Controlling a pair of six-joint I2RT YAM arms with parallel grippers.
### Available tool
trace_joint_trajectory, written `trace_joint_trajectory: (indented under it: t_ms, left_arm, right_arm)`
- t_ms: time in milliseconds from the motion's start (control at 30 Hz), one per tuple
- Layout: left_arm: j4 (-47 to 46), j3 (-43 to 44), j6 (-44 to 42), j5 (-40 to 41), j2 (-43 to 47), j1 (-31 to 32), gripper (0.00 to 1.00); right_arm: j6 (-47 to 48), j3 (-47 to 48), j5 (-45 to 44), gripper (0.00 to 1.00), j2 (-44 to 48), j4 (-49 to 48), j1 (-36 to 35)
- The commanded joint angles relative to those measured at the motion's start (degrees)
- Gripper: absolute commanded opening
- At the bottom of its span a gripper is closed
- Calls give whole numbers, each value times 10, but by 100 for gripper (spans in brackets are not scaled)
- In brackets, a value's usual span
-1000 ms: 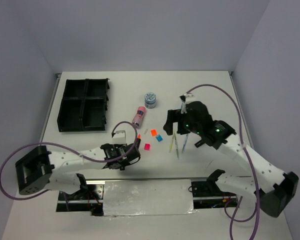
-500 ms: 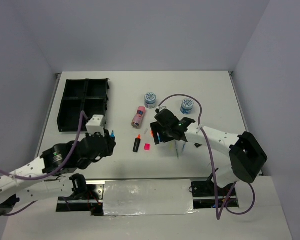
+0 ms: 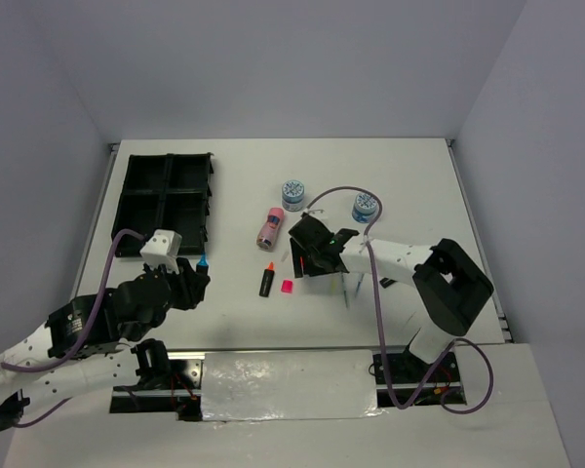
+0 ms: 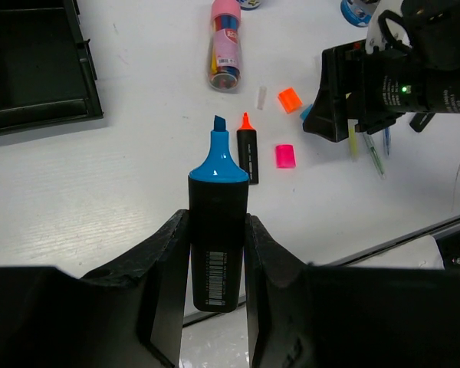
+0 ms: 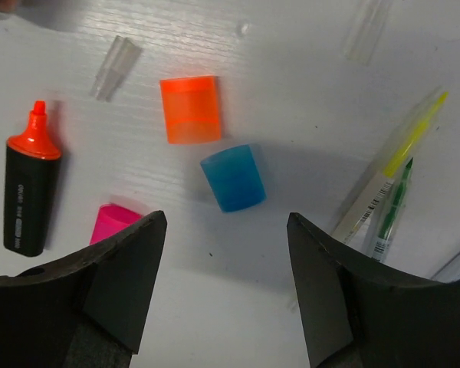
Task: Sort the stationery into containers
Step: Pick up the pen cap from the center of the board.
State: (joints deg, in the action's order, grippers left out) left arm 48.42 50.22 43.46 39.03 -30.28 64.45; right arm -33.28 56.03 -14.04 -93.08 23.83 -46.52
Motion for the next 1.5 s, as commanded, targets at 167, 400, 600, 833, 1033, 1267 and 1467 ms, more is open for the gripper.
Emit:
trace_joint_trajectory:
  t_ms: [167,400,600,833,1033,1267,1467]
  left_arm:
    - [-24,1,-20,9,4,3,0]
    - [-25,1,-20,9,5,3,0]
    - [-26,1,-22,8,7,3,0]
    - [-28,1,-25,4,0,3,0]
    - [-29,0,-27,2,4,3,0]
    - [-31,-1,-29,0,5,3,0]
    - [-34,-2,-31,-3,11,3,0]
  right_arm:
    - [17,0,-26,70,-8,-13,13]
    - [-148,-28,-63,75,7,-11,11]
    - [-303,-58,-101,73,33,-8,11]
    - [-384,-5,-123,67,8,49,2]
    - [-425,2,-134,66,10,62,-5]
    - [-465,19,-138,65,-18,90,-14]
    - [-480,29,-133,64,-42,91,-19]
